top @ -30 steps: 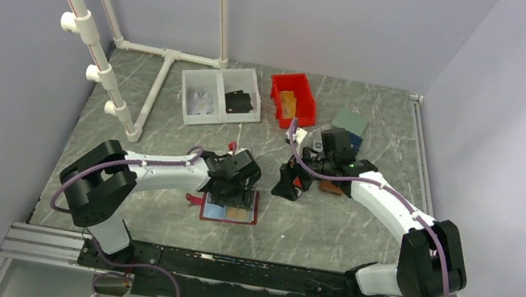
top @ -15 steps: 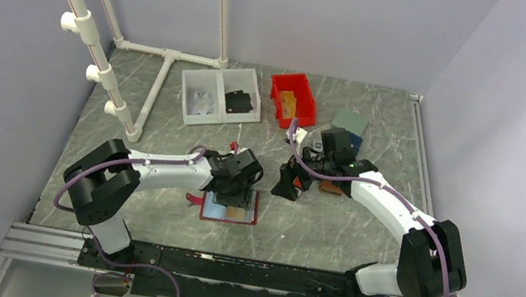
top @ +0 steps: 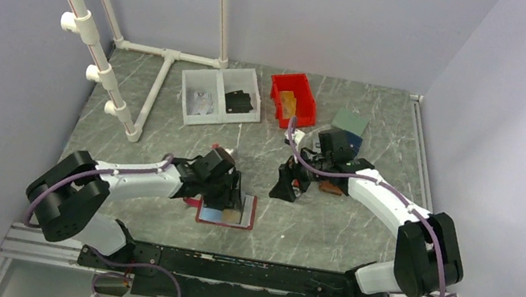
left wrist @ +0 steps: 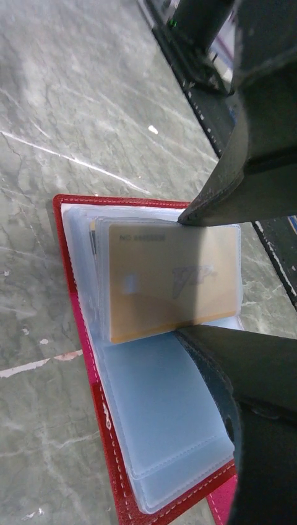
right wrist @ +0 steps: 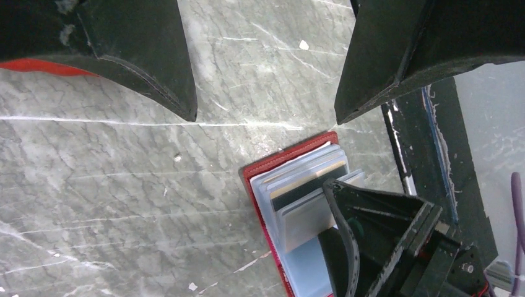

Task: Take the credit cards out of the card holder
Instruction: Remove the credit card from the card holder.

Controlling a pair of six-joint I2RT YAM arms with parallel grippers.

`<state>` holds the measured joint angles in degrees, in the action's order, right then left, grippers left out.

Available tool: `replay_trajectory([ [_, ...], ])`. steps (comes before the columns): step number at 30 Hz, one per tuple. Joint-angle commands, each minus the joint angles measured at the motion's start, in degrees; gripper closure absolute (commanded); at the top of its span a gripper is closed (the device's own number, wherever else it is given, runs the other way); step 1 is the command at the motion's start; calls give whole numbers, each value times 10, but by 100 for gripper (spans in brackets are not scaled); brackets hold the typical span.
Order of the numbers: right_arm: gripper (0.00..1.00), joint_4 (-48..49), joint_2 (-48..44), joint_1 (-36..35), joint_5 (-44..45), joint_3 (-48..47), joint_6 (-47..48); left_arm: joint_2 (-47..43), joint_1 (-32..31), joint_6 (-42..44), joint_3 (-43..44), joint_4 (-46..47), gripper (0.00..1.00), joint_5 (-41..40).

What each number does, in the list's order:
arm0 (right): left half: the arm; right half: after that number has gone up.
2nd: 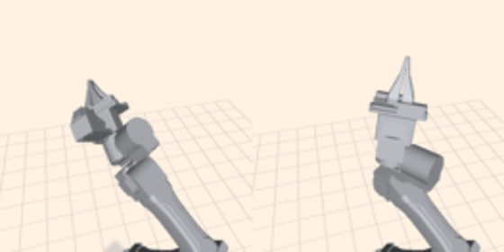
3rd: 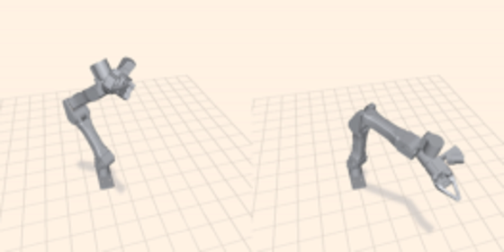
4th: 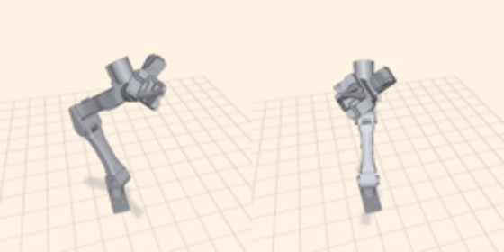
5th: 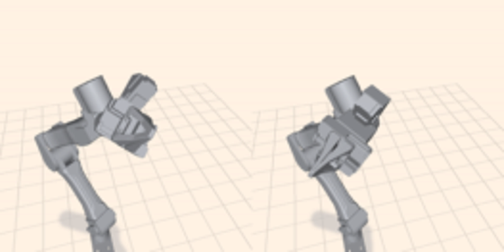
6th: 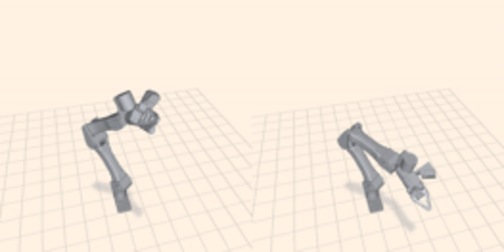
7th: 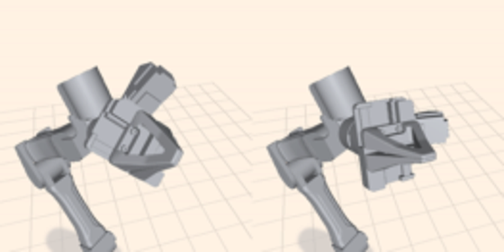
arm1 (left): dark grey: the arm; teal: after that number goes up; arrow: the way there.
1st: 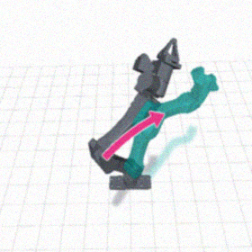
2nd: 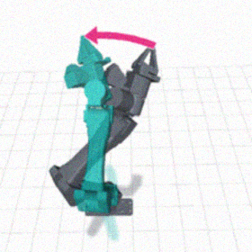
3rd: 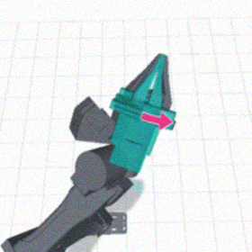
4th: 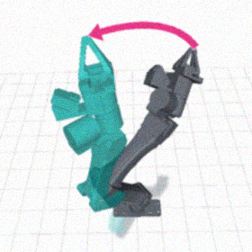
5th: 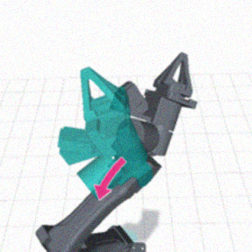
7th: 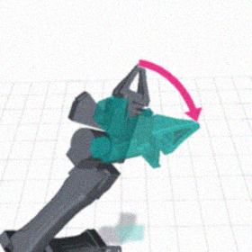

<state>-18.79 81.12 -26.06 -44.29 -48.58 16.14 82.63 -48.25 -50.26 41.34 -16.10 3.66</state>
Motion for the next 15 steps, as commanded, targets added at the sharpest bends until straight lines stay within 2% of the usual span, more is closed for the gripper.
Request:
replay_trajectory([
  [1,16,27,6,-3,-32,-15,-20,-37,35,-9,-53,136,54,110],
  [4,17,37,16,-10,-46,-10,-35,-45,55,-20,-78,188,55,145],
  [6,22,49,27,-18,-51,-8,-53,-46,64,-26,-88,205,55,160],
  [9,34,70,47,-33,-55,-6,-86,-39,73,-39,-102,243,56,185],
  [15,68,100,98,-47,-60,-22,-151,-15,79,-50,-113,294,57,216],
])
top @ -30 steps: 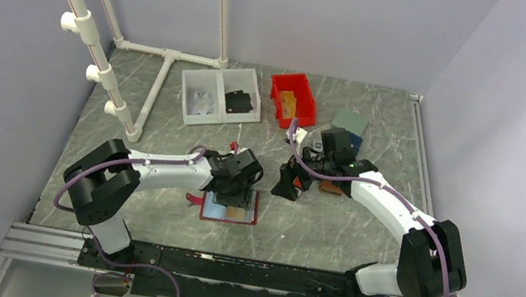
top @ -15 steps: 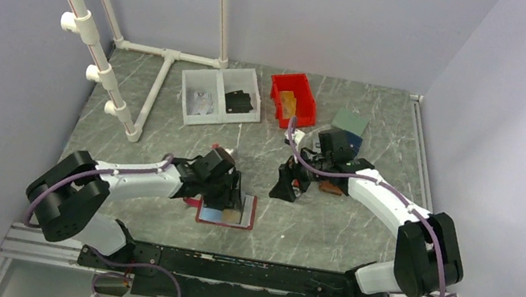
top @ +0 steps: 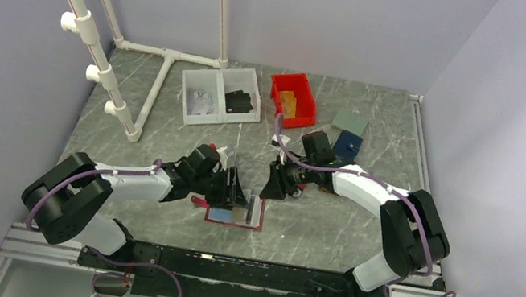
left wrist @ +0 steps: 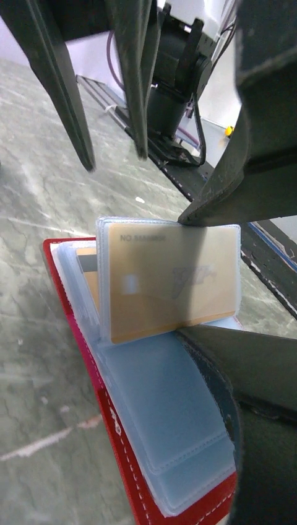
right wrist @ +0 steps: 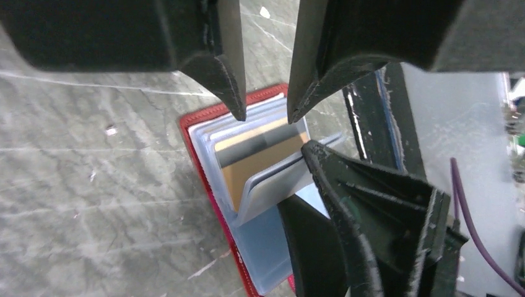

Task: Take the credit cards out of the card holder
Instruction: Remove the credit card from the card holder.

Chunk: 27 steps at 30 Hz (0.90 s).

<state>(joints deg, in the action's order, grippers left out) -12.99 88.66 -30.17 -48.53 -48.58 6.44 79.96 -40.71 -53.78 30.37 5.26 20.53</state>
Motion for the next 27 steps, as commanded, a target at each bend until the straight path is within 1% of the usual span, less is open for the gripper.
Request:
replay_trajectory([
  [1,71,43,30,-7,-17,-25,-59,16,3,-15,-4,86,57,51],
  [3,74,40,39,-11,-15,-33,-63,23,3,-17,-5,97,57,59],
  [5,74,43,39,-13,-12,-33,-63,30,3,-18,-6,104,57,64],
  [15,71,43,45,-20,6,-34,-63,61,3,-29,-10,150,58,84],
  [27,71,5,71,-43,69,-55,-40,48,3,-27,-14,139,57,79],
])
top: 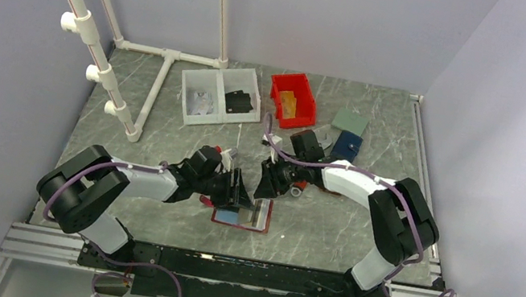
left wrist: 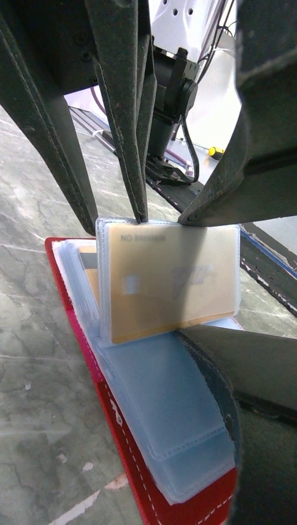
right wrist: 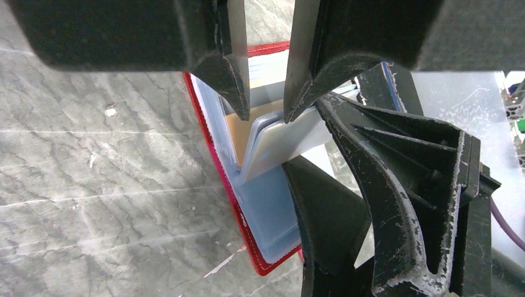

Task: Take the credit cards out of the card holder
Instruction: Remove the credit card from the card holder.

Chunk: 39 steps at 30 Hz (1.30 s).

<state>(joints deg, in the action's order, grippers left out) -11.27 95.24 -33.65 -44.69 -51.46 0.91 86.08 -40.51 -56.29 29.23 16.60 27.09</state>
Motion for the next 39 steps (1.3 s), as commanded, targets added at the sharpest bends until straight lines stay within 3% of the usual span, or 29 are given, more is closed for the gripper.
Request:
replay_trajectory([
  [1,71,-16,7,-8,36,-28,18,-14,2,-2,-4,26,57,14],
  [16,65,-31,14,-15,32,-36,40,-17,23,-18,-31,69,56,38],
  [39,67,-65,28,-33,95,-55,70,-50,50,-17,-51,70,51,63],
])
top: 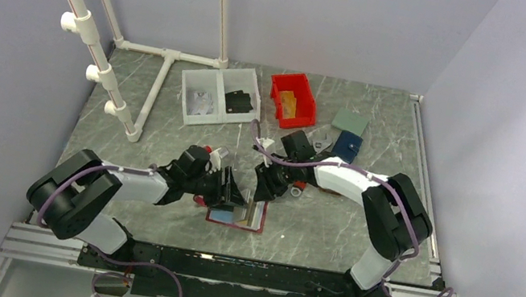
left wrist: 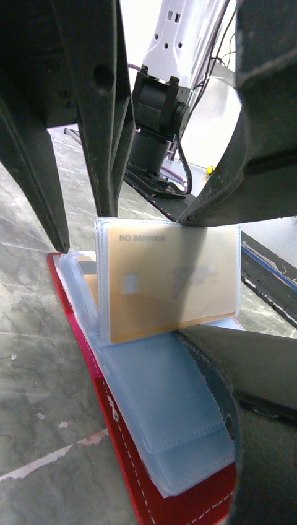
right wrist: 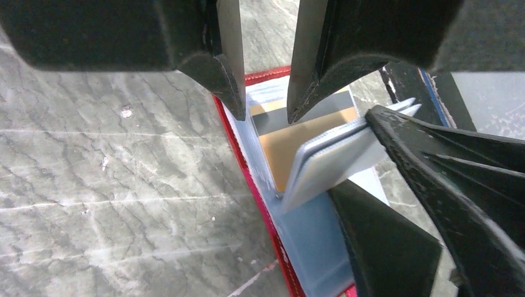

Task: Take the credit cards out of the card holder
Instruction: Remove the credit card from the card holder.

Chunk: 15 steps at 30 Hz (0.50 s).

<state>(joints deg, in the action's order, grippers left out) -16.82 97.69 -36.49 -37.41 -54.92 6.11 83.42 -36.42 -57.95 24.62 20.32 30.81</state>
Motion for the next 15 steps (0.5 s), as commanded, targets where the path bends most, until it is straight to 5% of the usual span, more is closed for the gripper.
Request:
replay_trajectory([
  [1,67,-11,5,-6,23,-21,19,-24,11,-1,-7,35,51,27],
  [7,66,-22,0,-8,3,-29,28,-21,15,-4,-12,43,52,33],
  [12,45,-13,-26,-7,-66,-26,22,-7,15,-6,-13,59,52,39],
  [15,42,-11,-22,-7,-72,-26,13,8,15,-11,-12,81,52,47],
])
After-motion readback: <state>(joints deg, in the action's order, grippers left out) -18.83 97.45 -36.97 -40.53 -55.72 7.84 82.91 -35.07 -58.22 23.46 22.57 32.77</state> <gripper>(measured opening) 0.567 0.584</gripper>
